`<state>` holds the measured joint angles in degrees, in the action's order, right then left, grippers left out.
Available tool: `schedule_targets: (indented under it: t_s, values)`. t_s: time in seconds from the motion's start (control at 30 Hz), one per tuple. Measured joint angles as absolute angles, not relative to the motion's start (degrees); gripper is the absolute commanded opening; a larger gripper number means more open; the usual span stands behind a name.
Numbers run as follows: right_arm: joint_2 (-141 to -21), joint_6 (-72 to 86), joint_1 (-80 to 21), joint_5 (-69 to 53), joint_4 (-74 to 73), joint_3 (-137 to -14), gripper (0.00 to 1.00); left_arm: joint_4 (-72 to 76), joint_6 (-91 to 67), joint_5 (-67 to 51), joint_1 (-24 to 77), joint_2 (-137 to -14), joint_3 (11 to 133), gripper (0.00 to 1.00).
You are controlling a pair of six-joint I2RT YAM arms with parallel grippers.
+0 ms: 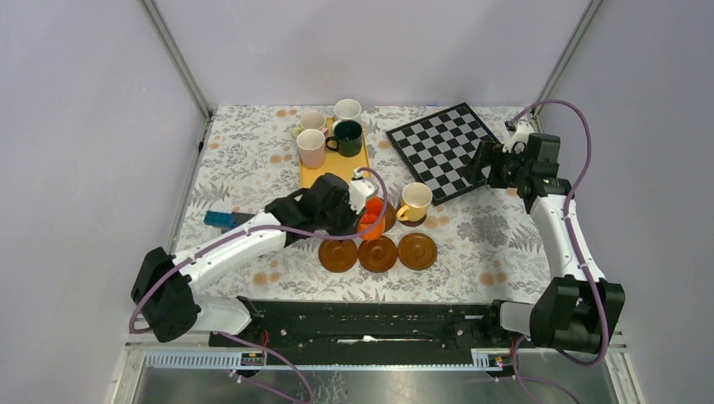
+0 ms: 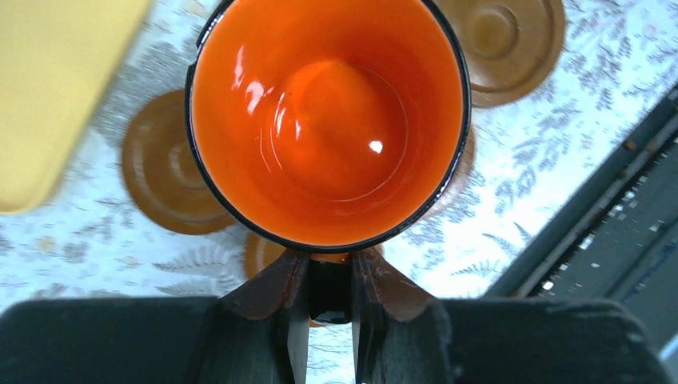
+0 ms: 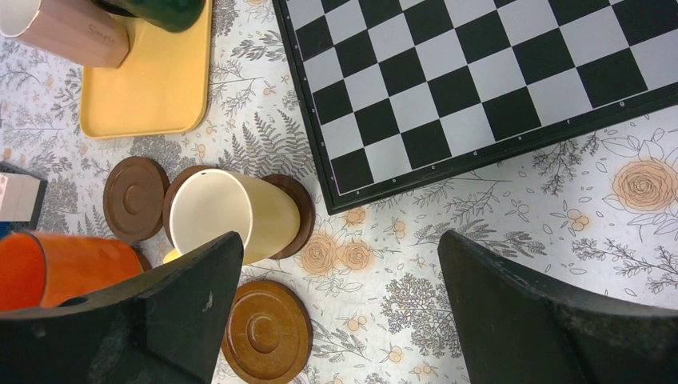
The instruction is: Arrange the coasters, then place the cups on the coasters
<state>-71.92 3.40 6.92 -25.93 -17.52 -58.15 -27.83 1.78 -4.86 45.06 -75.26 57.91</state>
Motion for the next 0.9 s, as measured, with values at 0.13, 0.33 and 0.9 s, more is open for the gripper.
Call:
schedule_targets:
  t_s: [0.13,0.33,0.9]
  values:
    - [-71.6,3.6,6.9,-25.1,-17.3,-57.4,1.00,-28.9,-2.7,-4.9,49.2,-76.5,57.5,0.00]
    - [-71.6,3.3,6.9,-24.7,-17.3,-55.9,1.00,-26.3,-4.3,-1.5,57.7,-81.6,57.5,0.00]
    - [-71.5,1.3,6.9,-23.5,-17.3,-54.8,1.00,-16.3,-2.9,10.7,70.1,-93.0,64.5,0.00]
